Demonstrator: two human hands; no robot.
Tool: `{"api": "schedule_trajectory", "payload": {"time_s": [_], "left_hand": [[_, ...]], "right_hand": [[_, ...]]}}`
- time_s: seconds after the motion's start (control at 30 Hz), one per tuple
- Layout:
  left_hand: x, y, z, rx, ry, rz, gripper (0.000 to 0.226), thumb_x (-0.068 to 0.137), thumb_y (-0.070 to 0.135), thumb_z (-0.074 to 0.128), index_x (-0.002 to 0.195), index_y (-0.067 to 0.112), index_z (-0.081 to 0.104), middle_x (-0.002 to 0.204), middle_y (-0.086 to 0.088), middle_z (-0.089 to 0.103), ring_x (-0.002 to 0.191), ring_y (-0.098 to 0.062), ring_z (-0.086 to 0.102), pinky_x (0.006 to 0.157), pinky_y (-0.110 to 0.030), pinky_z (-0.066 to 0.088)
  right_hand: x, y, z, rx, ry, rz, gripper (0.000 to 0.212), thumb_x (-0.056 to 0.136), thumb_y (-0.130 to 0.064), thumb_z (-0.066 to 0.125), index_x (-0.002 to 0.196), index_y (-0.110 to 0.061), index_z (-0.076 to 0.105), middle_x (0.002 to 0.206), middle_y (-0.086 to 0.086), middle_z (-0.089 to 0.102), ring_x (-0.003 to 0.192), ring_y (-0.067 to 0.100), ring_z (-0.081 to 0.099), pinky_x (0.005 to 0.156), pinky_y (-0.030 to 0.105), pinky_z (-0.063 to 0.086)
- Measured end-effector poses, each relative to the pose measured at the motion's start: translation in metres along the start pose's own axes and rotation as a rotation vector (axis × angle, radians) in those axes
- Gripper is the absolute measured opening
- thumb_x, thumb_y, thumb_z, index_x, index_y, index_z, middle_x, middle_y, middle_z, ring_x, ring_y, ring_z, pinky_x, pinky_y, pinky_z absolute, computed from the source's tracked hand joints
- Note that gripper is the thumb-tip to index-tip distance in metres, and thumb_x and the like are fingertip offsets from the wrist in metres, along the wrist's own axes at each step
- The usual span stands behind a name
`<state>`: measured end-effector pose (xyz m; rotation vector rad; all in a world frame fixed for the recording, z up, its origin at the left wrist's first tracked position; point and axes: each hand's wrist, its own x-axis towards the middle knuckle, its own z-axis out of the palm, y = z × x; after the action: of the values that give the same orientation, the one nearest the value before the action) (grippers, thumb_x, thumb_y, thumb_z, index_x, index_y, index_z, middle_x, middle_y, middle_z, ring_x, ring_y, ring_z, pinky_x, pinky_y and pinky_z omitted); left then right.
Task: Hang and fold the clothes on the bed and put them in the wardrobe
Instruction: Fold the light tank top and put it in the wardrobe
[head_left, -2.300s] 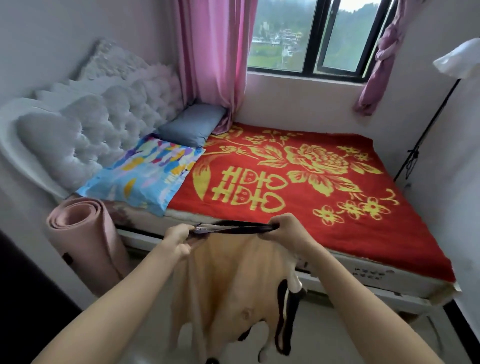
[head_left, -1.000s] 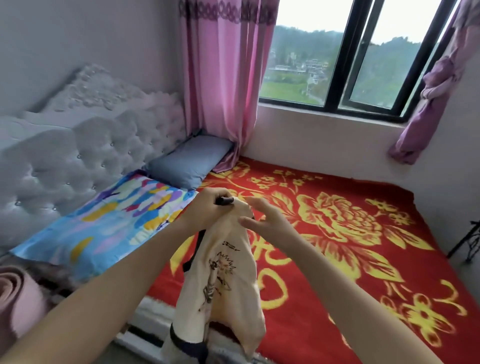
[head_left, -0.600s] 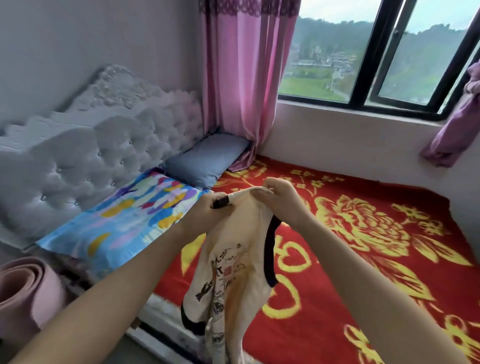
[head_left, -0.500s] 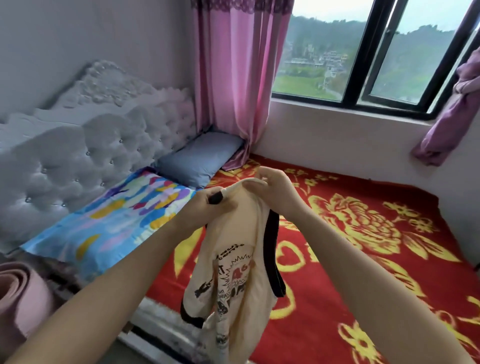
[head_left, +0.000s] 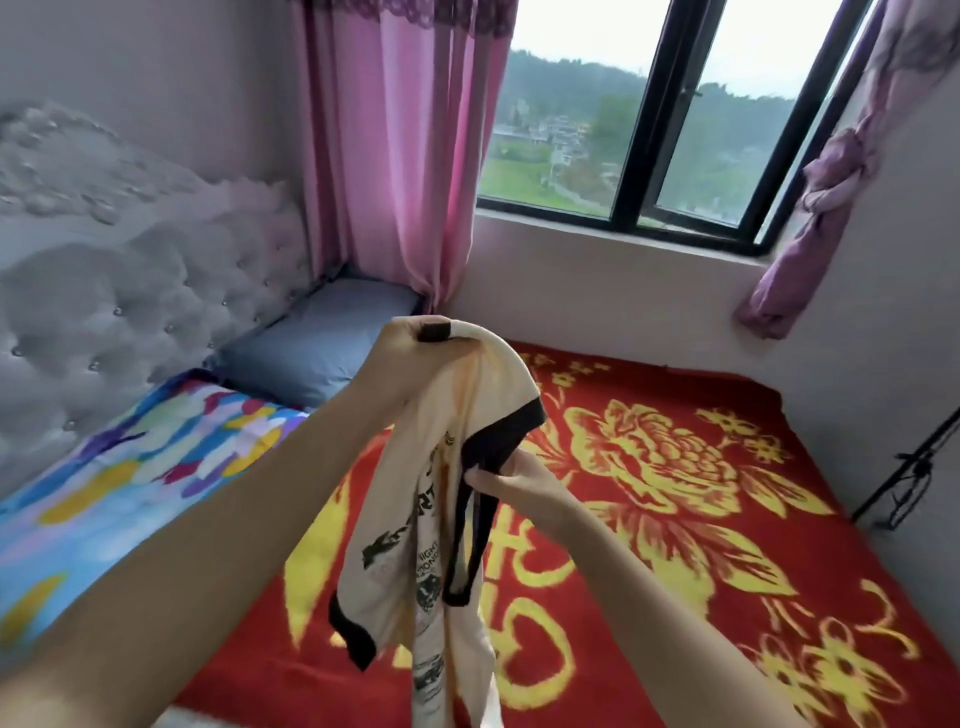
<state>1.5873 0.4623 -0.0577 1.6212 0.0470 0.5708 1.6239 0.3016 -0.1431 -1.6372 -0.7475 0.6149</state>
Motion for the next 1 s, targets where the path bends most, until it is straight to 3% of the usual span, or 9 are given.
{"api": "schedule_trajectory", "payload": {"time_s": [0.1, 0.3, 0.37, 0.5, 0.63, 0.73, 0.8, 0.9, 1.0], "left_hand": [[0.022, -0.005, -0.011, -0.026, -0.028, -0.001, 0.013, 0.085, 0.001, 0.063, 0.075, 0.009, 0.068, 0.063, 0.003, 0.06, 0.054, 0.0, 0.055, 0.054, -0.013, 0.045], [0.055, -0.026, -0.046, 0.061, -0.108, 0.003, 0.007, 0.083, 0.003, 0.066, 0.076, 0.003, 0.068, 0.06, 0.006, 0.057, 0.051, 0.004, 0.051, 0.051, -0.011, 0.043], [0.064, -0.038, -0.063, 0.035, -0.098, -0.005, 0.006, 0.082, 0.007, 0.069, 0.076, 0.008, 0.068, 0.056, 0.012, 0.055, 0.05, 0.003, 0.049, 0.05, -0.011, 0.041], [0.062, -0.089, -0.089, 0.014, -0.259, -0.083, 0.015, 0.072, 0.016, 0.076, 0.078, 0.03, 0.073, 0.068, 0.014, 0.064, 0.063, -0.003, 0.054, 0.061, -0.015, 0.041], [0.037, -0.16, -0.074, 0.053, -0.391, -0.24, 0.028, 0.053, 0.031, 0.074, 0.075, 0.017, 0.065, 0.069, 0.014, 0.063, 0.068, -0.004, 0.056, 0.06, -0.016, 0.043], [0.035, -0.19, -0.069, 0.115, -0.377, -0.31, 0.042, 0.053, 0.033, 0.071, 0.083, 0.004, 0.065, 0.085, -0.003, 0.068, 0.086, -0.022, 0.061, 0.072, -0.034, 0.049], [0.043, -0.192, -0.075, 0.161, -0.4, -0.296, 0.053, 0.047, 0.044, 0.067, 0.076, 0.0, 0.059, 0.079, -0.014, 0.062, 0.077, -0.024, 0.058, 0.066, -0.039, 0.044], [0.063, -0.179, -0.099, 0.263, -0.368, -0.194, 0.061, 0.039, 0.062, 0.065, 0.058, 0.006, 0.046, 0.057, -0.002, 0.042, 0.055, -0.014, 0.037, 0.056, -0.031, 0.025], [0.086, -0.158, -0.125, 0.458, -0.338, -0.036, 0.06, 0.042, 0.073, 0.058, 0.051, 0.014, 0.053, 0.05, 0.006, 0.046, 0.051, -0.009, 0.041, 0.055, -0.03, 0.026]], "right_hand": [[0.025, 0.004, 0.022, -0.022, 0.061, -0.029, 0.024, 0.08, -0.023, 0.072, 0.101, -0.028, 0.063, 0.092, -0.017, 0.069, 0.091, 0.003, 0.065, 0.072, 0.016, 0.05], [0.075, -0.03, 0.023, 0.131, 0.585, -0.184, 0.01, 0.085, -0.014, 0.068, 0.079, -0.022, 0.064, 0.064, -0.013, 0.068, 0.06, 0.003, 0.064, 0.053, 0.018, 0.049], [0.089, -0.047, 0.012, 0.112, 0.687, -0.202, 0.023, 0.088, -0.009, 0.063, 0.067, -0.017, 0.064, 0.054, -0.011, 0.061, 0.051, 0.005, 0.056, 0.051, 0.022, 0.045], [0.115, -0.088, 0.003, 0.17, 0.719, -0.247, 0.028, 0.088, -0.004, 0.06, 0.063, -0.016, 0.065, 0.056, -0.006, 0.059, 0.052, 0.009, 0.053, 0.052, 0.024, 0.043], [0.137, -0.127, 0.008, 0.202, 0.696, -0.257, 0.025, 0.089, -0.01, 0.06, 0.064, -0.014, 0.062, 0.048, -0.008, 0.058, 0.046, 0.007, 0.055, 0.048, 0.02, 0.047], [0.14, -0.14, 0.0, 0.1, 0.752, -0.254, 0.025, 0.088, -0.01, 0.062, 0.064, -0.017, 0.062, 0.05, -0.009, 0.058, 0.048, 0.006, 0.056, 0.05, 0.019, 0.047], [0.131, -0.139, -0.016, 0.069, 0.844, -0.238, 0.025, 0.087, -0.01, 0.062, 0.064, -0.016, 0.06, 0.053, -0.006, 0.057, 0.048, 0.007, 0.054, 0.047, 0.017, 0.045], [0.106, -0.125, -0.056, 0.146, 1.062, -0.175, 0.019, 0.087, -0.013, 0.063, 0.068, -0.014, 0.058, 0.061, 0.0, 0.055, 0.051, 0.011, 0.054, 0.045, 0.018, 0.045], [0.076, -0.1, -0.087, 0.159, 1.15, -0.082, 0.012, 0.085, -0.012, 0.064, 0.074, -0.012, 0.059, 0.067, 0.003, 0.056, 0.057, 0.016, 0.055, 0.046, 0.02, 0.047]]}}
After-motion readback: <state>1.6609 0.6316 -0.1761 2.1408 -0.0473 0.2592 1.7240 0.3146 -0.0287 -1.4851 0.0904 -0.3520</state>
